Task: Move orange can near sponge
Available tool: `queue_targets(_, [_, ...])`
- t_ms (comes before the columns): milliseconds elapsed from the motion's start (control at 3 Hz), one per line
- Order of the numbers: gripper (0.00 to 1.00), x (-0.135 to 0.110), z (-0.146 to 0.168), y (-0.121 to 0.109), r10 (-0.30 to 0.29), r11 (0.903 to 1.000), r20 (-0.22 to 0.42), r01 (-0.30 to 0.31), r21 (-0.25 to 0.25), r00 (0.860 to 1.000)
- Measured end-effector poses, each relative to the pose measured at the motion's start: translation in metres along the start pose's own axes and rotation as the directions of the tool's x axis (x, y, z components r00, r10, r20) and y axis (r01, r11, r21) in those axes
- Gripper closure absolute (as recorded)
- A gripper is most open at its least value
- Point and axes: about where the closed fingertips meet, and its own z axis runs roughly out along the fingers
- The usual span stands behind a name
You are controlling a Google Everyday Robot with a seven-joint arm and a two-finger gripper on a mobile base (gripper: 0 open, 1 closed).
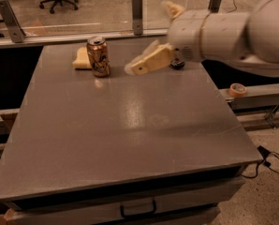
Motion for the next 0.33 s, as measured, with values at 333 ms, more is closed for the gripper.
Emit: queue_targets(333, [0.00, 0.0028, -0.0412, -0.0114, -0.030, 0.9977, -0.040, 0.032, 0.060, 0.999])
